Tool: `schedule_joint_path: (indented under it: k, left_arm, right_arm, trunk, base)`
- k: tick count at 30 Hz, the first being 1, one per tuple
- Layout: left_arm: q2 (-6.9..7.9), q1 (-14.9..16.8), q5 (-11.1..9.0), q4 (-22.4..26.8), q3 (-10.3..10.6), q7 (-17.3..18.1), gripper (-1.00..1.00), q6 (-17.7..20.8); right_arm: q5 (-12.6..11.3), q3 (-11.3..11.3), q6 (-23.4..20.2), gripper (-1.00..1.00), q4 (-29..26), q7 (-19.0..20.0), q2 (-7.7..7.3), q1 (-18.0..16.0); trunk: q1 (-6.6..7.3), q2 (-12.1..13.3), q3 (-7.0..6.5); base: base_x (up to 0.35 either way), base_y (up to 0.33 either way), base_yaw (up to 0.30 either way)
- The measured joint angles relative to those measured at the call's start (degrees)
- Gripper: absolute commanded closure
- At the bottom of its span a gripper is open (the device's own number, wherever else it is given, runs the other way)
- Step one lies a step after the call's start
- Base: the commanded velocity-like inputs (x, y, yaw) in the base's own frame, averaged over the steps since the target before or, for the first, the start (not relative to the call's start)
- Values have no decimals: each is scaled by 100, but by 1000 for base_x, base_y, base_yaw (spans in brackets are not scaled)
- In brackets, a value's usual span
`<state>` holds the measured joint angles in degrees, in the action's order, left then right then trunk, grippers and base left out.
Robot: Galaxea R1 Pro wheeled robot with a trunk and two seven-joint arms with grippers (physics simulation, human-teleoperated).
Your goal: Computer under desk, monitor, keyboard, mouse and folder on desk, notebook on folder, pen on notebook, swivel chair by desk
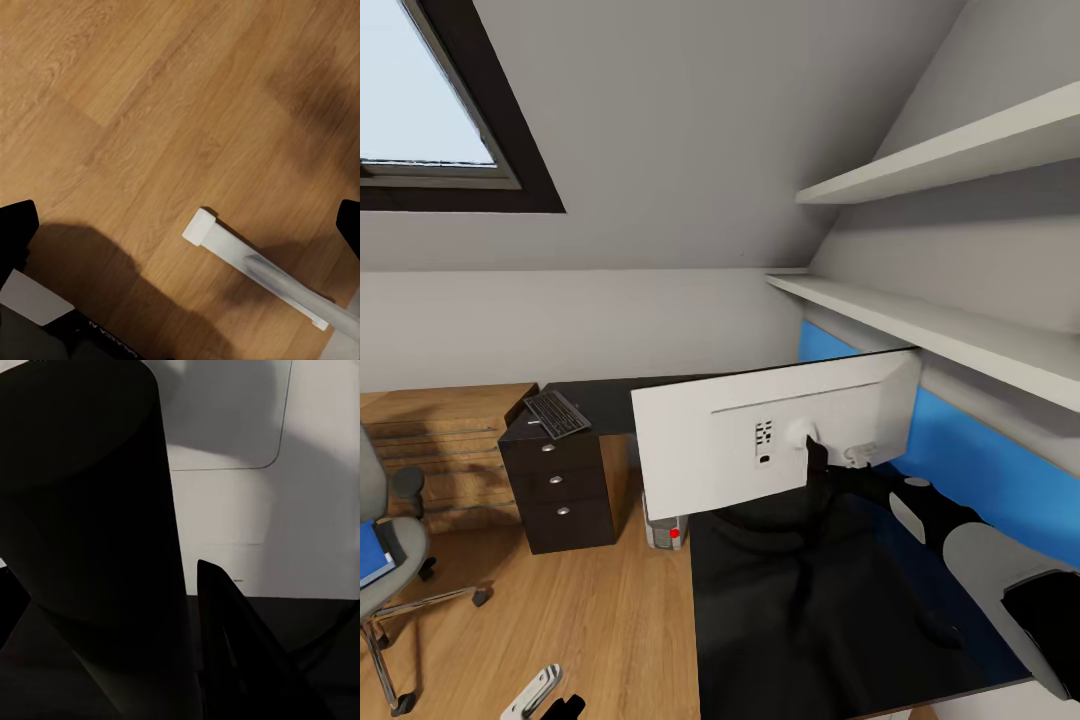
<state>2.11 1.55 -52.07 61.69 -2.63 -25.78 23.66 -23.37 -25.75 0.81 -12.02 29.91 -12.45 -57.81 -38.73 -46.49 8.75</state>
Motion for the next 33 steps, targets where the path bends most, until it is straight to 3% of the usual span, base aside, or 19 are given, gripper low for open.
schedule_joint_path:
  k: [33]
  left_arm:
    - [9,-35,74,-9,1,-11,-100,0]
  right_arm:
    - [26,-46,14,100,-27,2,15,124]
  trunk:
    - [0,0,0]
  base:
    - [6,-43,0]
